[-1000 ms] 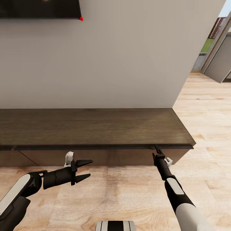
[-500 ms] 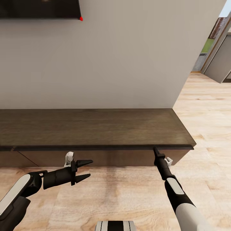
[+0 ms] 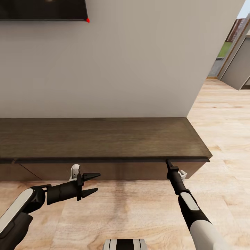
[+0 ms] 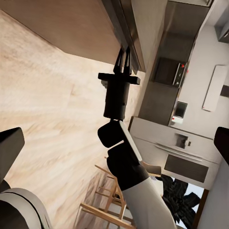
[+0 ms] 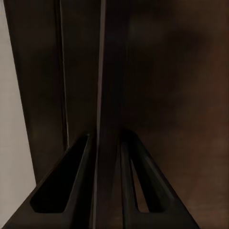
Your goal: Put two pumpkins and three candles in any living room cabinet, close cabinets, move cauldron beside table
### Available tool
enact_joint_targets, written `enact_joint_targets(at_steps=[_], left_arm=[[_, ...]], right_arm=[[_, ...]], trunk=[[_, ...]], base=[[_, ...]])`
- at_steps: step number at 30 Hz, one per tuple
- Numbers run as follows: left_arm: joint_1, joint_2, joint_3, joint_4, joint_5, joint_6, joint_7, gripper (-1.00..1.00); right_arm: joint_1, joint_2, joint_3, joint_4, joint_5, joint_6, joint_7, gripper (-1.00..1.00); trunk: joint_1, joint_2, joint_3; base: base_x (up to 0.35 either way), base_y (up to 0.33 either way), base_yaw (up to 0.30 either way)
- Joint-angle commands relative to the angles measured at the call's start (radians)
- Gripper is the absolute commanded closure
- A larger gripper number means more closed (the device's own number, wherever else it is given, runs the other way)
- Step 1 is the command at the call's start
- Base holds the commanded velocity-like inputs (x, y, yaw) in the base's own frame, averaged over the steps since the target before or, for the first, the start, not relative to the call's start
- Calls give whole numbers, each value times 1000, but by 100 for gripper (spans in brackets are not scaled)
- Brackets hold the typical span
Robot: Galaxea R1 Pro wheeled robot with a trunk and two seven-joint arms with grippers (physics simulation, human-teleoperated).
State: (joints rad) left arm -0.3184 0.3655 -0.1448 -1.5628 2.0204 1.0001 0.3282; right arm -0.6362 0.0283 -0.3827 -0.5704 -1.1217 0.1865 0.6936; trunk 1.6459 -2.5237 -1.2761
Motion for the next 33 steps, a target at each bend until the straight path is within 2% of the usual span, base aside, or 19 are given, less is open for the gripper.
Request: enact_joint_targets(at_steps=[1, 11, 33], left_arm=[[-1, 0, -1, 0, 11, 0, 9, -100], [-1, -3, -2, 0, 11, 0, 9, -100], [-1, -5, -3, -1, 11, 0, 9, -100]], right_arm=[[0, 1, -5, 3, -1, 7, -8, 100], [0, 1, -5, 3, -1, 7, -8, 100], [0, 1, -5, 3, -1, 7, -8, 100]], trunk=[[0, 0, -1], [0, 0, -1], [0, 0, -1]], base=[[0, 0, 0], [-52, 0, 0], [-239, 0, 0]])
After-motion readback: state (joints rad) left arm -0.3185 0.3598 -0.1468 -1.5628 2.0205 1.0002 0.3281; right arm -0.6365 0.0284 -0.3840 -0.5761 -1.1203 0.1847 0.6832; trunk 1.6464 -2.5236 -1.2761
